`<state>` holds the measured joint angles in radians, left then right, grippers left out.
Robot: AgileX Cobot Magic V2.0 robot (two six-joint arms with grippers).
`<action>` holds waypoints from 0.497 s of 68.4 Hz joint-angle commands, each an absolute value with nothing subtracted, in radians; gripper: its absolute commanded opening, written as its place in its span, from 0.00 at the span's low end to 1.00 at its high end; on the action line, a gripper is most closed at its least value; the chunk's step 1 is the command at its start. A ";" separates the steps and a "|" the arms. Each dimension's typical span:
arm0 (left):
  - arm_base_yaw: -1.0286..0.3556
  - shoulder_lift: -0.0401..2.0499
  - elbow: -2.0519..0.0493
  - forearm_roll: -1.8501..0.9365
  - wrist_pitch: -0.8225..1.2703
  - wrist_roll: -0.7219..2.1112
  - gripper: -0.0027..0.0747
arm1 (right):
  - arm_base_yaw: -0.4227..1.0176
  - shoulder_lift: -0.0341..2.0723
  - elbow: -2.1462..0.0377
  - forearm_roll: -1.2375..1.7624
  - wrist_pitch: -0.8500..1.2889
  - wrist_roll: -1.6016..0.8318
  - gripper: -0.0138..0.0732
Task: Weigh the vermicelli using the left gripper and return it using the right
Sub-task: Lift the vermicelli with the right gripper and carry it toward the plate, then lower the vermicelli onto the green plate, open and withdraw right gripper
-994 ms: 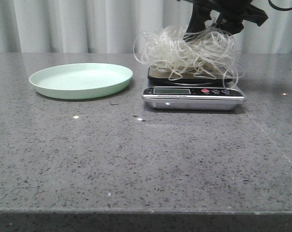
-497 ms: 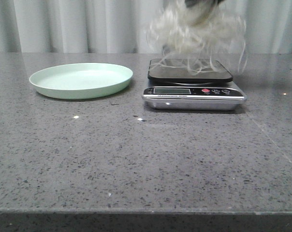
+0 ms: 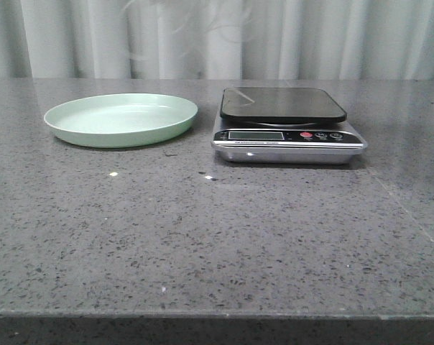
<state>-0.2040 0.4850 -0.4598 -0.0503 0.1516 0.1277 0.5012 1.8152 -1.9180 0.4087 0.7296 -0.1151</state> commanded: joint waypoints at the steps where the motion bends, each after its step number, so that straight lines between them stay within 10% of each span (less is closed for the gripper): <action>1: -0.201 0.488 -0.488 -0.062 0.077 0.124 0.21 | 0.545 1.815 -1.955 0.437 0.593 -0.123 0.33; 34: -0.201 0.488 -0.488 -0.062 0.077 0.124 0.21 | 0.604 1.997 -1.955 0.438 0.518 -0.123 0.33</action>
